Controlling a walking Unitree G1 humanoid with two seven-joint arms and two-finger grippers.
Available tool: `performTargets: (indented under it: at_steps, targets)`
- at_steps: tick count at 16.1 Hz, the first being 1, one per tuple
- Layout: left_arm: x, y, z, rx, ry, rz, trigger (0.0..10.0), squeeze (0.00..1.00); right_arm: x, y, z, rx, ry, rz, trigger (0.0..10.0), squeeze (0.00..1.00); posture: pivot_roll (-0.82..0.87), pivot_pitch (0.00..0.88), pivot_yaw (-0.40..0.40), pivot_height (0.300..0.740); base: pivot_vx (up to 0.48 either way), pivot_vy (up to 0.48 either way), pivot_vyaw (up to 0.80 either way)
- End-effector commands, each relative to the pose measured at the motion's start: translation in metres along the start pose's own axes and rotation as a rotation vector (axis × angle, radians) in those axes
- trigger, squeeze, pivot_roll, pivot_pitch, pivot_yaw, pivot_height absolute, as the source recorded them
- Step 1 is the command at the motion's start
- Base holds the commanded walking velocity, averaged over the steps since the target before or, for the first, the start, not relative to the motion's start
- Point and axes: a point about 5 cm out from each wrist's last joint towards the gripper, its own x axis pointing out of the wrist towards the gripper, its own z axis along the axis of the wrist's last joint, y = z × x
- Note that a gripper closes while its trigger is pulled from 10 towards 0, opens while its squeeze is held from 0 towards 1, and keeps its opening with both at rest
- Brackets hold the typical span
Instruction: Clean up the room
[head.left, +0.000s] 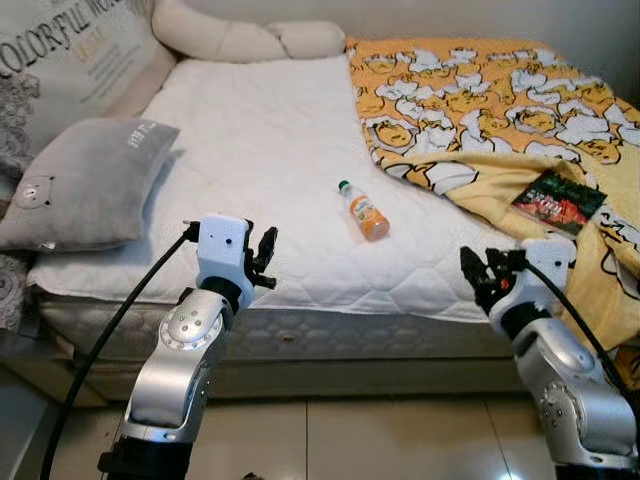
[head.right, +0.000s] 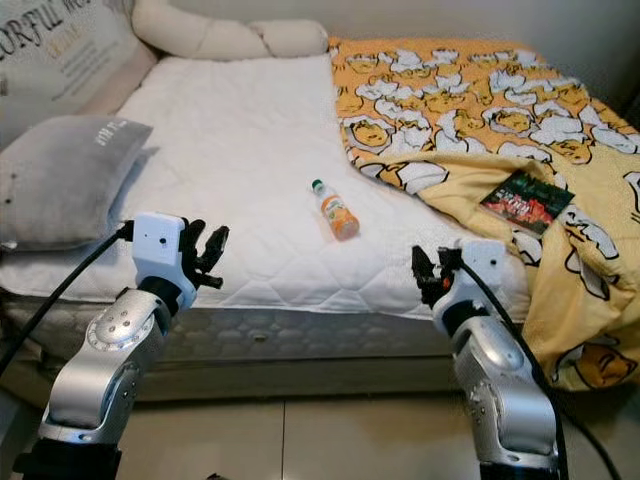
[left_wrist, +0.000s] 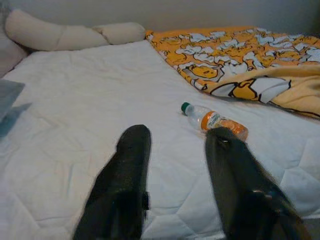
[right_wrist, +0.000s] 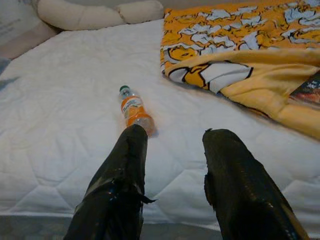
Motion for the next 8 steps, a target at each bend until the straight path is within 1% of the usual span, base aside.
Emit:
performTargets:
  at_steps: [1,2,4,8]
  targets:
    - [-0.0007,0.0032,0.0015,0.011,0.002,0.011,10.0,0.82,-0.0002,0.0022,-0.0039,0.002,0.023,0.011,10.0,0.00,-0.04,0.000,0.016,0.740,0.000,0.000,0.00]
    - [-0.0008,0.0034,0.0020,0.012,0.001,0.012,10.0,0.85,-0.0008,0.0036,-0.0045,0.004,0.023,0.020,10.0,0.00,-0.04,0.000,0.014,0.740,0.000,0.000,0.00]
    - [-0.0009,0.0032,0.0023,0.015,0.000,0.012,10.0,0.84,-0.0006,0.0046,-0.0051,-0.017,0.017,0.021,10.0,0.00,-0.04,0.000,0.016,0.740,0.000,0.000,0.00]
    - [-0.0006,0.0044,0.0023,0.019,0.000,0.015,10.0,0.82,-0.0009,0.0048,-0.0065,-0.004,0.024,0.022,10.0,0.00,-0.04,0.000,0.018,0.740,0.000,0.000,0.00]
